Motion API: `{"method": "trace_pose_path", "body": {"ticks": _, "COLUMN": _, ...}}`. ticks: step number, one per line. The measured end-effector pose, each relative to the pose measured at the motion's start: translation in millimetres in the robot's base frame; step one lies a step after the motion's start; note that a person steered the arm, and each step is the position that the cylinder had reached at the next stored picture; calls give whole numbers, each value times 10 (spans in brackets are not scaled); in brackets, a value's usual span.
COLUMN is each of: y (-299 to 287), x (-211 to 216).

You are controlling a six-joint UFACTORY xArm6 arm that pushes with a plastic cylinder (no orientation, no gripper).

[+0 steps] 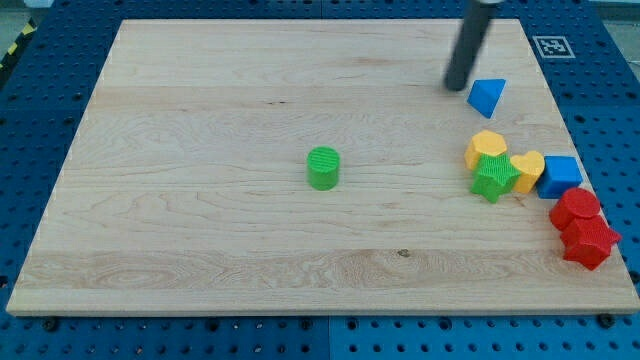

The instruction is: Place the blue triangle diagonally to the green circle

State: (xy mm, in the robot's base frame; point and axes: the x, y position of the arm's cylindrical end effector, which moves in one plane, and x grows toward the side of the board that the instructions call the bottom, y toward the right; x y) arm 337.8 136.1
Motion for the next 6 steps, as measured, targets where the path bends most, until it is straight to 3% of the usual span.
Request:
{"method": "trace_pose_path", "body": {"ticks": 1, "y": -388, "x": -3}}
{"method": "trace_pose_path", "body": {"ticks": 2, "y": -115, "x": -239}}
{"method": "trace_pose_path", "body": {"ticks": 4, "y": 1139, "x": -238}}
{"method": "trace_pose_path", "body": {"ticks": 5, "y": 1431, "x": -62}}
{"method": "trace_pose_path", "body": {"ticks": 6, "y": 998, "x": 217}}
